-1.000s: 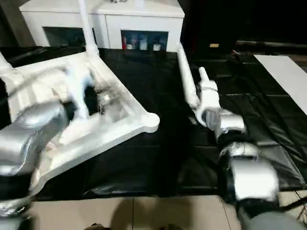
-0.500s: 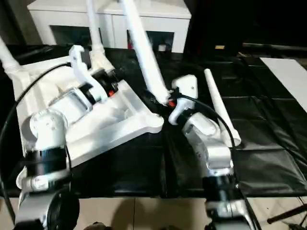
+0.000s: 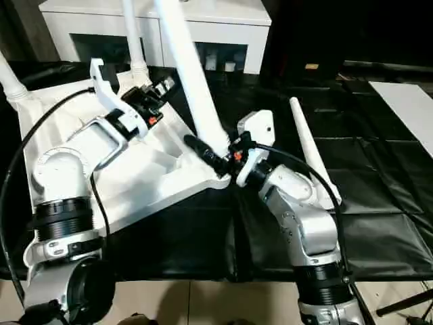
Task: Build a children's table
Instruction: Pick table leg
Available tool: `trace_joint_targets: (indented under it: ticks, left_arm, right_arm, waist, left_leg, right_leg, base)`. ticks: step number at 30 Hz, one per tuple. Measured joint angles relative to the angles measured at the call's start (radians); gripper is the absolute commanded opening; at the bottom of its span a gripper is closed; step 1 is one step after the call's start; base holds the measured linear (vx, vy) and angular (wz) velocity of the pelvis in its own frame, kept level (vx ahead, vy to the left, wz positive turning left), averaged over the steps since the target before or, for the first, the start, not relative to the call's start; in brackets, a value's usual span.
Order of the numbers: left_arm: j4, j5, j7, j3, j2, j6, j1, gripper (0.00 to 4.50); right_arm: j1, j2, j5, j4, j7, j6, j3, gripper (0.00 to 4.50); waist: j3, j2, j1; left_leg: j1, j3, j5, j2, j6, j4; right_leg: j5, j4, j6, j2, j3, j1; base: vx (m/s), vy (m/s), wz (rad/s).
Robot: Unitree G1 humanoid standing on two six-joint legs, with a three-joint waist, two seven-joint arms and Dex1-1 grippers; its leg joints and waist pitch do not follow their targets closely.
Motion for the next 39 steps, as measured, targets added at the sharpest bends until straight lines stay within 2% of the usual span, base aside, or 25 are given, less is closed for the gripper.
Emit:
trace_joint_targets:
  ticks: [4,10,19,24,28,31,36,39]
  left_arm:
    - [0.002,-0.026,0.002,0.007,0.0,0.002,0.0,4.5]
    - [0.003,-0.065,0.006,0.022,0.001,0.008,0.0,4.5]
    - [-0.003,-0.09,-0.038,-0.011,0.028,0.018,0.0,4.5]
    - [-0.028,-0.104,-0.059,-0.049,0.032,0.027,0.0,4.5]
    - [-0.028,-0.104,-0.064,-0.059,0.042,0.032,0.001,4.5]
    - [-0.014,-0.112,-0.053,-0.047,0.052,0.031,0.002,4.5]
    - [-0.008,-0.151,-0.047,-0.017,0.06,0.038,0.018,4.5]
    - [-0.008,-0.164,-0.047,-0.007,0.068,0.038,0.028,4.5]
  right_arm:
    - [-0.029,0.0,0.024,0.005,-0.026,0.024,-0.045,2.73]
    - [-0.032,-0.006,0.038,0.005,-0.023,0.054,-0.054,2.72]
    - [0.018,-0.11,0.072,-0.038,0.086,0.167,0.01,2.72]
    - [0.018,-0.131,0.076,-0.051,0.116,0.182,0.041,2.72]
    - [0.017,-0.137,0.076,-0.051,0.113,0.189,0.043,2.72]
    - [-0.008,-0.098,0.069,-0.02,0.065,0.169,0.02,2.72]
    - [-0.082,-0.08,0.076,0.02,-0.005,0.125,-0.077,2.72]
    - [-0.083,-0.096,0.081,0.024,0.006,0.128,-0.085,2.72]
  waist:
    - [0.001,-0.001,0.0]
    - [0.002,-0.003,0.0]
    - [0.002,-0.004,0.002]
    - [0.002,-0.004,0.001]
    - [0.002,-0.004,0.001]
    - [0.002,-0.004,-0.002]
    - [0.002,-0.004,0.002]
    - [0.003,-0.005,0.003]
  left_leg:
    - [0.0,0.0,0.0,0.0,0.0,0.0]
    - [0.0,0.0,0.0,0.0,0.0,-0.001]
    - [0.0,0.0,0.0,0.0,0.0,-0.001]
    - [0.001,0.0,0.0,0.0,0.0,-0.001]
    - [0.001,0.0,0.0,0.0,0.0,-0.001]
    - [0.001,0.0,0.0,0.0,-0.001,-0.001]
    - [0.0,0.0,0.0,0.0,-0.001,-0.001]
    - [0.0,0.0,0.0,0.0,-0.001,-0.001]
  right_leg:
    - [0.0,0.0,0.0,0.0,0.0,0.0]
    - [-0.001,0.0,0.001,0.0,0.0,0.0]
    - [-0.001,0.0,0.001,0.0,0.0,0.0]
    - [-0.001,0.0,0.002,0.0,0.0,0.0]
    - [-0.001,0.0,0.002,0.0,0.0,0.0]
    - [-0.001,0.0,0.001,0.0,0.0,0.0]
    - [-0.001,0.0,0.001,0.0,0.0,0.0]
    - [-0.001,0.0,0.002,0.0,0.0,0.0]
  base:
    - [0.0,0.0,0.0]
    - [0.0,0.0,0.0]
    - [0.0,0.0,0.0]
    - [0.0,0.0,0.0]
    - [0.0,0.0,0.0]
    - [0.0,0.0,0.0]
    - [0.0,0.0,0.0]
    - [0.0,0.0,0.0]
